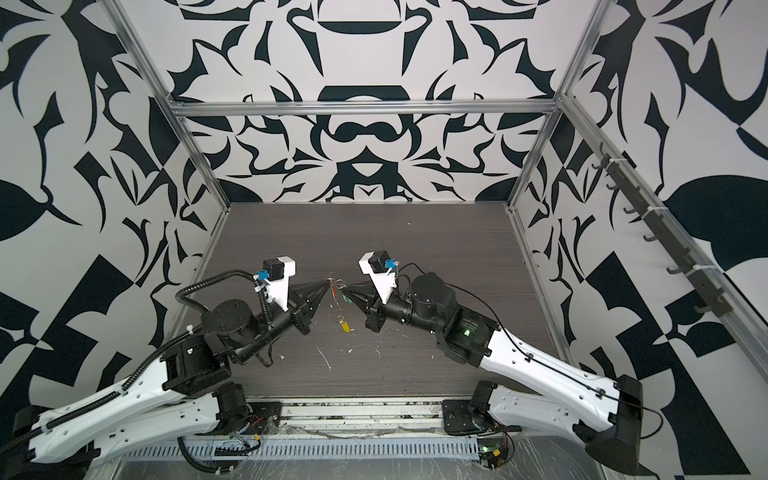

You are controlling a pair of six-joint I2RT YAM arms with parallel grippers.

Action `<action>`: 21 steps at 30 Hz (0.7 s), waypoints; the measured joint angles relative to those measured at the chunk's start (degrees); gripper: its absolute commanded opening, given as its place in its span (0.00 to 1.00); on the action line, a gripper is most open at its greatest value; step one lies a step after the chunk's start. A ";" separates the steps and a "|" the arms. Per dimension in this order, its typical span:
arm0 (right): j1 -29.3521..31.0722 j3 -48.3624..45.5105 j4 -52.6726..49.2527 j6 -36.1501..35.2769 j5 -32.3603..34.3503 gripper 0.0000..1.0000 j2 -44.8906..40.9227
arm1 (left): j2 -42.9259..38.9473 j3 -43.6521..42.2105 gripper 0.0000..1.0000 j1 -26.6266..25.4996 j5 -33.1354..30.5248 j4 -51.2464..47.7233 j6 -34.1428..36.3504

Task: Remove the keys from the keyring

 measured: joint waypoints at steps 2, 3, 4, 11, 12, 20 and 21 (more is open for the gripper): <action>0.07 -0.07 0.11 0.02 0.11 0.00 0.00 | -0.07 0.00 0.00 0.00 0.26 0.00 0.39; 0.09 -0.07 0.09 0.02 0.20 0.00 0.00 | -0.09 0.00 0.00 0.00 0.55 0.00 0.79; 0.11 -0.07 0.07 0.04 0.35 0.00 0.00 | -0.09 0.00 0.00 0.00 0.94 0.02 1.18; 0.11 0.07 -0.52 0.17 1.29 0.00 -0.52 | 1.25 2.95 0.00 1.25 6.32 -2.16 4.98; 0.11 0.31 -0.92 0.15 1.33 0.00 -0.59 | 1.25 3.21 0.00 1.36 6.88 -2.64 5.27; 0.26 4.11 -7.21 -1.84 1.16 0.00 -0.66 | 0.66 4.37 0.00 1.90 10.93 -5.86 6.32; 0.31 4.52 -7.72 -2.21 1.09 0.00 -0.66 | 0.50 4.39 0.00 1.92 11.56 -6.01 6.34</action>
